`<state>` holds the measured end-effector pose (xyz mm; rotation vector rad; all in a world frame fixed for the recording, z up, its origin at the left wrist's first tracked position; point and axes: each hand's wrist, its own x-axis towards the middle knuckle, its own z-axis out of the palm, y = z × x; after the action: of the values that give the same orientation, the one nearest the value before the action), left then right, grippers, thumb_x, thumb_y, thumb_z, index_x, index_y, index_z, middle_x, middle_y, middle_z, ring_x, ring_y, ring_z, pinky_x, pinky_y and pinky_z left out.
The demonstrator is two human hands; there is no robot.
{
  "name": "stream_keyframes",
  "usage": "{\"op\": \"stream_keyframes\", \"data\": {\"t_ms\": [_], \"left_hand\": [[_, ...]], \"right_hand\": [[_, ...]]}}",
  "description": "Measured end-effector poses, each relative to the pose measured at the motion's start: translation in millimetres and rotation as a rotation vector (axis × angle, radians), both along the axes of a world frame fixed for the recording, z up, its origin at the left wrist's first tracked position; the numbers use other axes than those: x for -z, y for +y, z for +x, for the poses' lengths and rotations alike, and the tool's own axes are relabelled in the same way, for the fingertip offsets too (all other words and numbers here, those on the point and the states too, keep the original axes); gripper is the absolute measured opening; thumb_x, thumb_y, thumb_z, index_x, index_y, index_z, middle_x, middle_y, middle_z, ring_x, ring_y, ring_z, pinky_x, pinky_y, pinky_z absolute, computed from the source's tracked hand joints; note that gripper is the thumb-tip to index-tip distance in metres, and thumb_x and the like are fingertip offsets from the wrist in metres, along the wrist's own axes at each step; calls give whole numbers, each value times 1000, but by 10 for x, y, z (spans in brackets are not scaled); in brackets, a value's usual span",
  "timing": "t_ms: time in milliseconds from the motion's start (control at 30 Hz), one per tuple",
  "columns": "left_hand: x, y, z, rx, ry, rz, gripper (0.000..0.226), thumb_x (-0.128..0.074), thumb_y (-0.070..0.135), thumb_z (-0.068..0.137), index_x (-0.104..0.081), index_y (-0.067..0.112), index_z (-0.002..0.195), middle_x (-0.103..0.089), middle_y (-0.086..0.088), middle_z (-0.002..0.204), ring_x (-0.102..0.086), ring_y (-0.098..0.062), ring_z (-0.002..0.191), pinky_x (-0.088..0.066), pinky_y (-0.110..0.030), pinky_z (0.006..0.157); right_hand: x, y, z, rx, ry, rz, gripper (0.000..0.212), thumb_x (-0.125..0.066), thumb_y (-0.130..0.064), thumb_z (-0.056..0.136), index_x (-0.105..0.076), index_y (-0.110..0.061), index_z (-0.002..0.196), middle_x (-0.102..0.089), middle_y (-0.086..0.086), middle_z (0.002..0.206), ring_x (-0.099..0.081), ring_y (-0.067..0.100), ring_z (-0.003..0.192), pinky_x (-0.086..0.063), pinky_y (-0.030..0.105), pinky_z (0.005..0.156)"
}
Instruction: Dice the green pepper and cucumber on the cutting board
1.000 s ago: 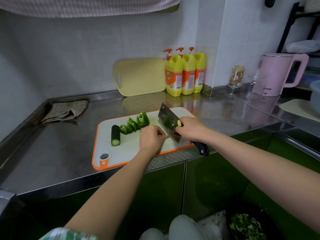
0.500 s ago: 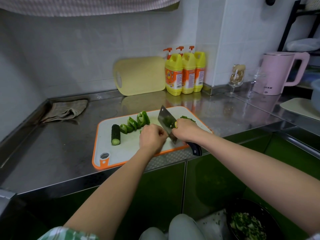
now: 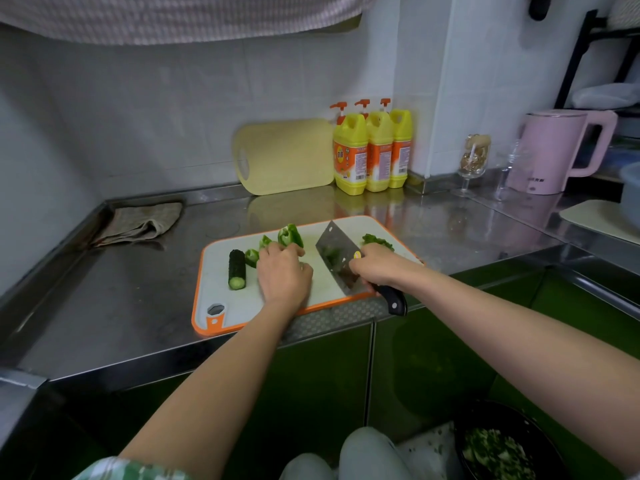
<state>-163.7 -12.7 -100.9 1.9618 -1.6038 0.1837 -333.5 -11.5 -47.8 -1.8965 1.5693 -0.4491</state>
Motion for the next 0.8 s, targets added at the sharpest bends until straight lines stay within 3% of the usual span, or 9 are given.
{"op": "stream_keyframes", "data": {"t_ms": [100, 200, 300, 433, 633, 800], "left_hand": [[2, 34, 27, -60, -7, 61, 36, -57, 28, 88, -59, 14, 121, -52, -14, 123, -47, -32, 112, -39, -38, 92], [4, 37, 77, -68, -6, 87, 38, -58, 30, 88, -57, 10, 120, -53, -16, 122, -48, -32, 113, -40, -37, 92], [6, 13, 117, -48, -2, 101, 36, -58, 30, 89, -60, 10, 118, -58, -16, 119, -49, -32, 111, -42, -37, 90], [36, -16, 159, 13, 77, 79, 36, -65, 32, 85, -66, 16, 117, -64, -9, 115, -55, -27, 107, -47, -36, 89], [17, 28, 36, 266, 231, 29, 42, -76, 25, 78, -64, 16, 117, -71, -1, 103, -63, -18, 96, -51, -33, 85], [15, 14, -107, 338, 280, 55, 31, -77, 19, 77, -68, 15, 107, -72, 0, 99, -66, -14, 94, -50, -25, 82]], "right_hand": [[21, -132, -171, 120, 18, -29, 24, -43, -14, 94, -51, -5, 72, -53, 11, 54, -50, 24, 47, -41, 25, 48], [8, -249, -319, 202, -26, -61, 14, -42, -8, 96, -52, -1, 89, -50, 12, 55, -50, 22, 44, -40, 24, 43], [-1, -233, -284, 113, -82, -91, 16, -42, -8, 95, -48, -7, 80, -52, 12, 60, -51, 23, 46, -44, 29, 48], [41, -167, -149, -51, 26, -57, 17, -46, -12, 89, -49, -10, 73, -57, 12, 60, -52, 23, 49, -41, 26, 47], [20, -263, -281, 125, -28, -83, 11, -41, -9, 94, -45, -6, 85, -51, 12, 62, -51, 23, 46, -43, 27, 48], [-21, -151, -284, 5, -43, -125, 19, -46, -9, 92, -44, -13, 73, -52, 7, 58, -51, 19, 42, -38, 21, 41]]}}
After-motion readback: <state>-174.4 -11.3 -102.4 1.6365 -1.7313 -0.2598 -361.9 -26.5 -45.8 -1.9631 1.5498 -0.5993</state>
